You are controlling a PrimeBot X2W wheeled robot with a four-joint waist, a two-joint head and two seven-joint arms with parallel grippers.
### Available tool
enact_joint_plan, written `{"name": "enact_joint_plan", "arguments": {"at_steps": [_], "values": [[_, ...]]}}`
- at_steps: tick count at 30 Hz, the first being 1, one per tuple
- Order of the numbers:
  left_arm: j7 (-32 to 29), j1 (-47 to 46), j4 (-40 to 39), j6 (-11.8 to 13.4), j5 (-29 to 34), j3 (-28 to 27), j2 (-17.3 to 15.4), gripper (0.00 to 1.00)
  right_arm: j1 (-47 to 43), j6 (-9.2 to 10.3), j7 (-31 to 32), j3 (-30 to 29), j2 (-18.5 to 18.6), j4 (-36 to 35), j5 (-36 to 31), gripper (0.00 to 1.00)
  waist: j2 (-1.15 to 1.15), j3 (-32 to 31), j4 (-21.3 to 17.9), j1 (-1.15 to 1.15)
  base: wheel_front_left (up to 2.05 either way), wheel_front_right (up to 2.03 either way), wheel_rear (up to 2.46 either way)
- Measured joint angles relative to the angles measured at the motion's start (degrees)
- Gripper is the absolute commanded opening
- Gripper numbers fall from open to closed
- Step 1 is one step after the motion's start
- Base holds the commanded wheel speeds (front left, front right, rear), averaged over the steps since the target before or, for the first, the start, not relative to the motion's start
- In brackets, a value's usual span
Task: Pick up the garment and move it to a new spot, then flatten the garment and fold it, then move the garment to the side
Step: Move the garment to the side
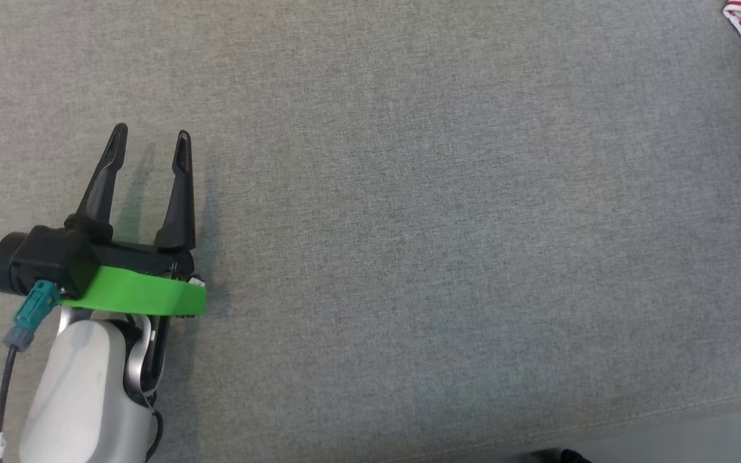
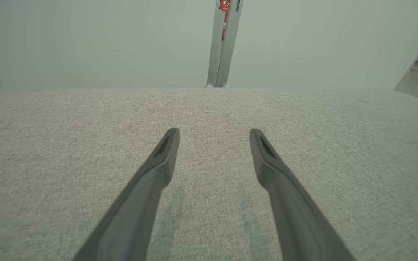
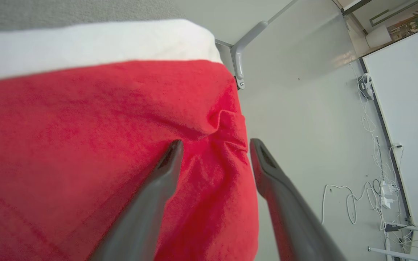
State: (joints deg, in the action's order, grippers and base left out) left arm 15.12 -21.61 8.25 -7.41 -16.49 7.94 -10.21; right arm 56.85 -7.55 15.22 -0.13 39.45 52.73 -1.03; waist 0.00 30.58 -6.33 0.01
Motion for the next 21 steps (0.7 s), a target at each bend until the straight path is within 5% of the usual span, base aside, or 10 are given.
{"name": "enact_joint_plan", "arguments": {"at_steps": [11, 21], "values": [[0.0, 2.2, 1.8, -0.1, -0.1, -0.4, 1.4, 1.0, -4.2, 0.01, -7.9, -12.6, -9.1, 1.4, -4.8, 1.0, 0.0, -5.4, 0.9, 0.0, 0.0, 0.0, 0.0], [0.0, 7.4, 3.4, -0.1, -1.1, -3.7, 3.8, 1.0, -19.1, 0.01, -20.1, -9.0, -19.5, -11.6, 2.7, 1.0, 0.0, -13.8, 1.8, -0.01, 0.0, 0.0, 0.0]]}}
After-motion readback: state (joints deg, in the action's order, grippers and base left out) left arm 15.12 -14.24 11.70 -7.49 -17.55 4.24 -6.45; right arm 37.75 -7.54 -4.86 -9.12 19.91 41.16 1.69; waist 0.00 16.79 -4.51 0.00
